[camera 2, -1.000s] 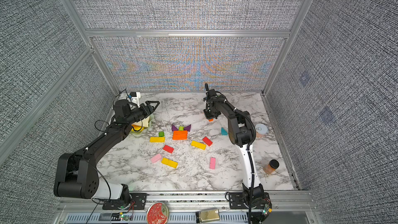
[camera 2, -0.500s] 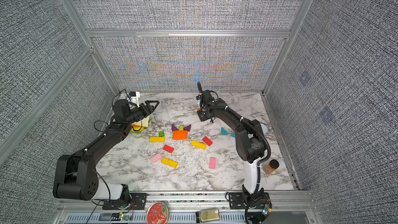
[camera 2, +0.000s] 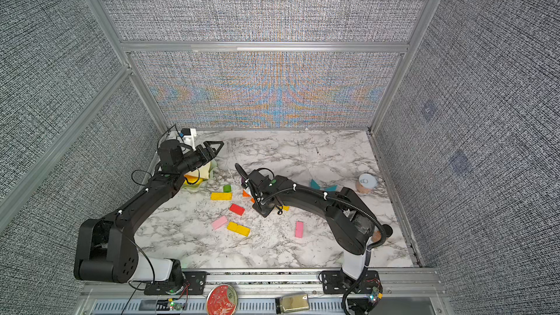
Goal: Assemble a carrot with building blocks
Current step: Place the building block at the center of the board.
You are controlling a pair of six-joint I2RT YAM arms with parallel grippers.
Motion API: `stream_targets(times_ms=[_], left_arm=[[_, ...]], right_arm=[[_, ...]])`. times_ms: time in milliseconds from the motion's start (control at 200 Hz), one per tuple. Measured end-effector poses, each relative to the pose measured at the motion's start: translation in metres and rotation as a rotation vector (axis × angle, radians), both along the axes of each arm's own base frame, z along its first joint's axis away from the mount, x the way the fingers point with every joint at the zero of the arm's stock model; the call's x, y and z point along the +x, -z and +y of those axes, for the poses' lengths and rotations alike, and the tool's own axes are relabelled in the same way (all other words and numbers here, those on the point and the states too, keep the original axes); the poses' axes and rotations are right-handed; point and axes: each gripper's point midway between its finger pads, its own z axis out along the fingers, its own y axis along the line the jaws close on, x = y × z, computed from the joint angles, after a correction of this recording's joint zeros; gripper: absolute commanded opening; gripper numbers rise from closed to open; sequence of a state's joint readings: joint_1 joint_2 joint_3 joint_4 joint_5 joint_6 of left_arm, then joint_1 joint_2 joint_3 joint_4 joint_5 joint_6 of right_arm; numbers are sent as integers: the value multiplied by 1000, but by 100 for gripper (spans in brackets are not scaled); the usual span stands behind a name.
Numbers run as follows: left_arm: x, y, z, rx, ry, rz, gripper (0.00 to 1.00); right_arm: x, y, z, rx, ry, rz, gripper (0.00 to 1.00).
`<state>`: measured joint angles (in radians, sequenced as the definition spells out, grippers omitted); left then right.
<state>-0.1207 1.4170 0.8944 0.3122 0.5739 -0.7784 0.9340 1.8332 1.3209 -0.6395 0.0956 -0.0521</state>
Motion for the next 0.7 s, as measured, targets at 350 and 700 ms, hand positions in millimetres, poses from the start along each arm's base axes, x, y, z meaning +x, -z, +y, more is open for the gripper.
stream_targets(times_ms=[350,700], left_arm=[[-4,-13,1,1,-5,-32,77],[-5,-16,1,0,-5,-39,77]], right_arm=[[4,35,27,-58,-65,26,17],[15,42,37,-89,-64,-26,46]])
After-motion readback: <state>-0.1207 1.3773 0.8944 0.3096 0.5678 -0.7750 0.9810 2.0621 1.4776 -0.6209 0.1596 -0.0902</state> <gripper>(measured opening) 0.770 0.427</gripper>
